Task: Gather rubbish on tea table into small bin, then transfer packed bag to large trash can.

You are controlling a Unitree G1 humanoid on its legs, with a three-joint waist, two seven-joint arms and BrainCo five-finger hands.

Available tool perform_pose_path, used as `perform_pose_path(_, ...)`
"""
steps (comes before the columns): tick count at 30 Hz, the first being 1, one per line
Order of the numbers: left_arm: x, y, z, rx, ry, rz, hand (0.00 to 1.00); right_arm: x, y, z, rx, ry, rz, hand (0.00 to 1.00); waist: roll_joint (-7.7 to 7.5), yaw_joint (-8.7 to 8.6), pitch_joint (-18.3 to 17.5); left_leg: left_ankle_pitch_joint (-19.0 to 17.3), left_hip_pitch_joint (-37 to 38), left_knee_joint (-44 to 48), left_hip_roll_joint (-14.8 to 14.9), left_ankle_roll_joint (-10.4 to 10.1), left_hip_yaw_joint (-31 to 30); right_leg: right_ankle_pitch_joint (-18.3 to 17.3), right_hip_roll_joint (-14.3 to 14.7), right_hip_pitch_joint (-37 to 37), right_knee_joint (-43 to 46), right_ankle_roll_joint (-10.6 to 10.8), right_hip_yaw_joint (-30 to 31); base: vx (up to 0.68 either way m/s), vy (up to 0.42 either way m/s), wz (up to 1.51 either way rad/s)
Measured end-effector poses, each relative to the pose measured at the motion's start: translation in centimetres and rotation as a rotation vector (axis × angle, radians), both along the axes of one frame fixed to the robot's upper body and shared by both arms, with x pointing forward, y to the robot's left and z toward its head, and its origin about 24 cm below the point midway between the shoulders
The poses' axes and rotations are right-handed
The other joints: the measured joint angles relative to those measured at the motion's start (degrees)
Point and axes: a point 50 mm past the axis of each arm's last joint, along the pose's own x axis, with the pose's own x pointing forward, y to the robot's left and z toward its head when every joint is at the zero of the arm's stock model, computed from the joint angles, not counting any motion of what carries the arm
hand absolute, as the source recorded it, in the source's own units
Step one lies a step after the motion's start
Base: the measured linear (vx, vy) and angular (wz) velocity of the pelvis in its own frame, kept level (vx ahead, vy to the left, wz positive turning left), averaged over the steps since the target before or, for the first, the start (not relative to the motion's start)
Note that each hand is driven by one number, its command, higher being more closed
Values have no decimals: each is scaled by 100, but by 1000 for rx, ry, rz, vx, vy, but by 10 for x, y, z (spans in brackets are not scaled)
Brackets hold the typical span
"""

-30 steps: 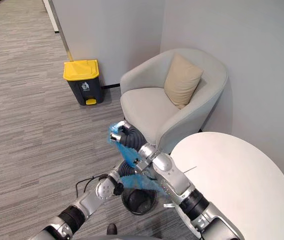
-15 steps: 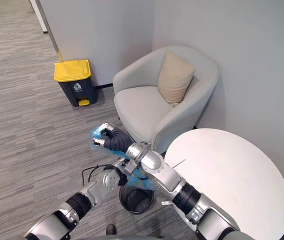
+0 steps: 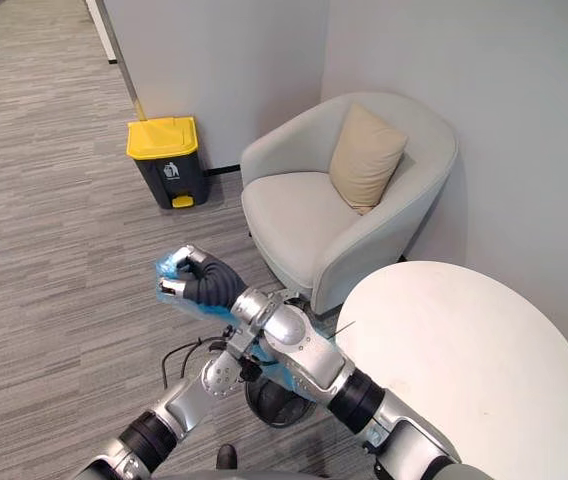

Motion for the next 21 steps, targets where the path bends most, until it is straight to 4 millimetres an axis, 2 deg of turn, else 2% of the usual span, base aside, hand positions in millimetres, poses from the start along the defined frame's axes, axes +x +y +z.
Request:
perform_pose_path(16, 3, 11, -8, -78, 71, 93, 100, -9, 0, -10, 4, 30, -4, 100, -3, -7, 0, 0, 0, 0, -1, 0, -9, -3, -2, 2, 1, 3, -8, 0, 0, 0)
perform_pose_path(17, 4, 13, -10, -97, 87, 122, 100, -11, -3, -9, 11, 14, -23, 0, -5, -4, 0, 0, 0, 0, -1, 0, -9, -3, -3, 2, 2, 4, -8, 0, 0, 0)
perform_pose_path(21, 3, 31, -19, -141, 145, 227, 100, -11, -19, -6, 34, -46, -118, 0, -8, -12, 0, 0, 1, -1, -1, 0, -7, -7, -5, -3, 13, 8, -5, 0, 0, 0)
